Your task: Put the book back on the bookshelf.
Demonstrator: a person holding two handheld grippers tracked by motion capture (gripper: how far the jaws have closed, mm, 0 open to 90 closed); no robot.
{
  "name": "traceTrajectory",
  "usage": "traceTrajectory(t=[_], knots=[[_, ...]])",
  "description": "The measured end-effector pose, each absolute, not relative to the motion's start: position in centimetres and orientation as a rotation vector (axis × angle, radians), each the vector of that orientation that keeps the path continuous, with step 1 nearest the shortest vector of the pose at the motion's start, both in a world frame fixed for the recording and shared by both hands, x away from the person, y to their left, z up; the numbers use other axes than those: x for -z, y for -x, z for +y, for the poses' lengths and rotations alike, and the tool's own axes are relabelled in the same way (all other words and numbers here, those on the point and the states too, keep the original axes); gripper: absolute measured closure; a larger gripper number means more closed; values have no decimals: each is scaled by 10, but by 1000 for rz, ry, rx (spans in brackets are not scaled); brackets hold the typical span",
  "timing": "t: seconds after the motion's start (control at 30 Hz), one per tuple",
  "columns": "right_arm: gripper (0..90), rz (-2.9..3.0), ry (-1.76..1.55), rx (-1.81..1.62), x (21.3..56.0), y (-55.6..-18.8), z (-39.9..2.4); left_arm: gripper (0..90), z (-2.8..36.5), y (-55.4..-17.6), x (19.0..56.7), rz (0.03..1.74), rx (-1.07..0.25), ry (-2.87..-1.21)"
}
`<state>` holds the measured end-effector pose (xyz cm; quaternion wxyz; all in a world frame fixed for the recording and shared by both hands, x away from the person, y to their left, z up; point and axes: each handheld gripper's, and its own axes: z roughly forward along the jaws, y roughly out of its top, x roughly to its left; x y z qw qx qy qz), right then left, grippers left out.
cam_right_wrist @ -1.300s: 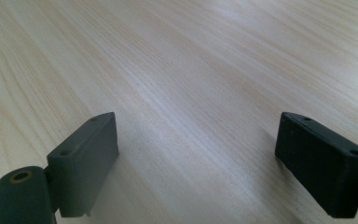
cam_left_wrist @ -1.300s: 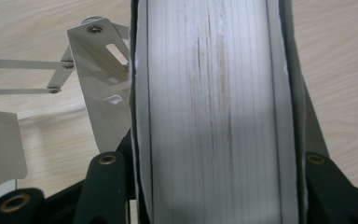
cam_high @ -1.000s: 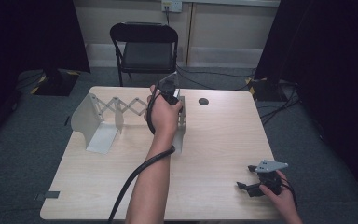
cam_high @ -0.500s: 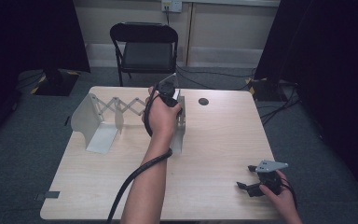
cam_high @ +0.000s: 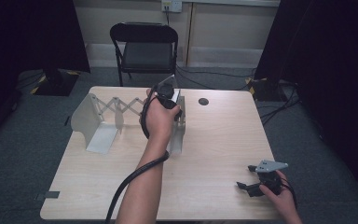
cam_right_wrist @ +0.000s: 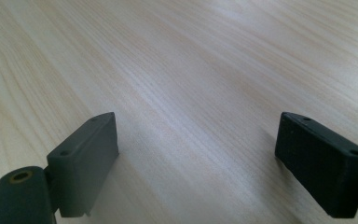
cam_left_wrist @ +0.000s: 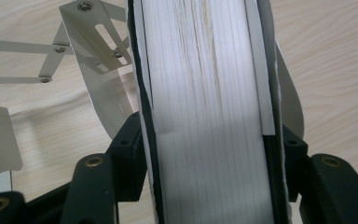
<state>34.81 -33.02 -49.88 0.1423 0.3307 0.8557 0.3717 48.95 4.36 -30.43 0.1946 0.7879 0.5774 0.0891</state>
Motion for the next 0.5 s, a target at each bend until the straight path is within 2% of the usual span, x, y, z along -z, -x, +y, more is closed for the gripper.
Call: traceTrajectory(t=[0.5], knots=[[128,2463,-950,-1072,499,-348,-330,404,49,-484,306,1602,-218,-2218]])
